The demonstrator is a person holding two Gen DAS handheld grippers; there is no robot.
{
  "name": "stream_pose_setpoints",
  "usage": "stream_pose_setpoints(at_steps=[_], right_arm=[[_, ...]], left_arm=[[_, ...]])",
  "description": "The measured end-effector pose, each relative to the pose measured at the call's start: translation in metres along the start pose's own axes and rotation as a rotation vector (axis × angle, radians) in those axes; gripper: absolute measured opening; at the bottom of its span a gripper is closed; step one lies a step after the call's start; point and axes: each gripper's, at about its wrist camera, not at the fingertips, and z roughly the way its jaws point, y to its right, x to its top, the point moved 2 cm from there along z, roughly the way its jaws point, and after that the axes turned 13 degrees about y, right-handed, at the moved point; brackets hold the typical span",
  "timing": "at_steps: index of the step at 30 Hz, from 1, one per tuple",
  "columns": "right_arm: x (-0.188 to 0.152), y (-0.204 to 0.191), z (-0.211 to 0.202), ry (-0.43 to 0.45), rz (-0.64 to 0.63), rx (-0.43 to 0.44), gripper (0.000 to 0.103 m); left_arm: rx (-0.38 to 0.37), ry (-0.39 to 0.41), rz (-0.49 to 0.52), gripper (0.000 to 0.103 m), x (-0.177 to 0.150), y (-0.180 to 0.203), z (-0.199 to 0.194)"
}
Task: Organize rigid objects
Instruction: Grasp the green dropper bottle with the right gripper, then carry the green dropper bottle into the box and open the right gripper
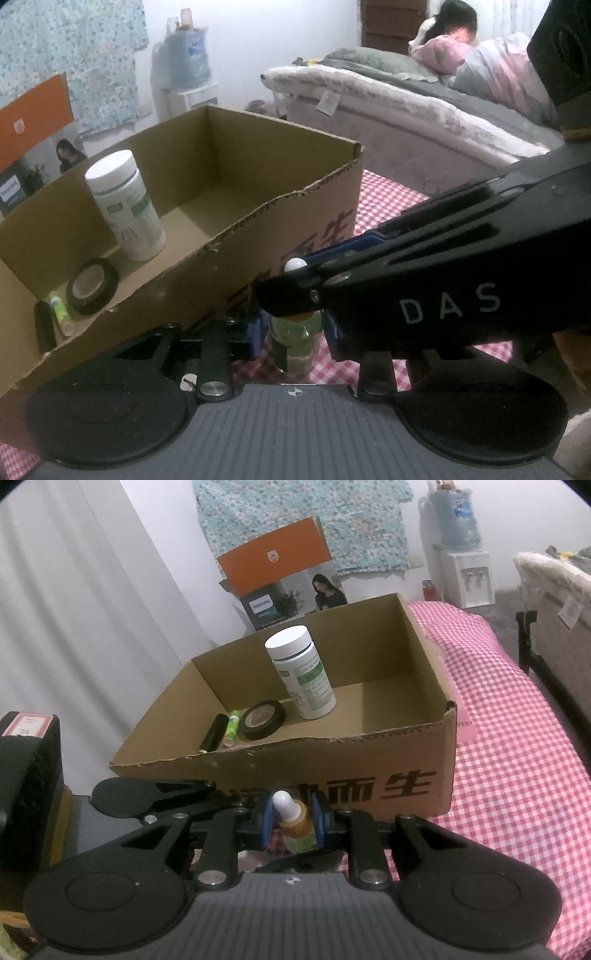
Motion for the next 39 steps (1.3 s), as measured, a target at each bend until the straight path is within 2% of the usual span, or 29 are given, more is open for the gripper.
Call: stream_pose_setpoints(at_steps=[9,15,22,28,33,39], right_arm=[[0.001,0.000,-0.007,0.006,-0.017,0.010,0.024],[0.007,-0.011,-0.027,0.052,-0.048,0.021,0.024],[0.026,-0.034,-0.059,0.138,-0.121,0.051,0.024],[0.058,-0.055,-0.071,0.209,-0.230,0.100,0.024],[0.094,-0.055,-0.058,0.218,-0.258,0.144,0.024],[0.137,-0.029,-0.017,0.158,-0.228,0.154,0.024]], left_arm=[[0.002,0.019,0.002,0.031,0.002,0.004,-0.008],[0.015,0.071,0.011,0.031,0.013,0.009,-0.030],[0.041,0.165,0.040,0.031,0.036,0.013,-0.066],[0.072,0.224,0.023,0.031,0.069,0.001,-0.083],[0.087,0.229,-0.004,0.031,0.099,-0.020,-0.070],[0.078,0.182,-0.075,0.031,0.119,-0.050,-0.029]])
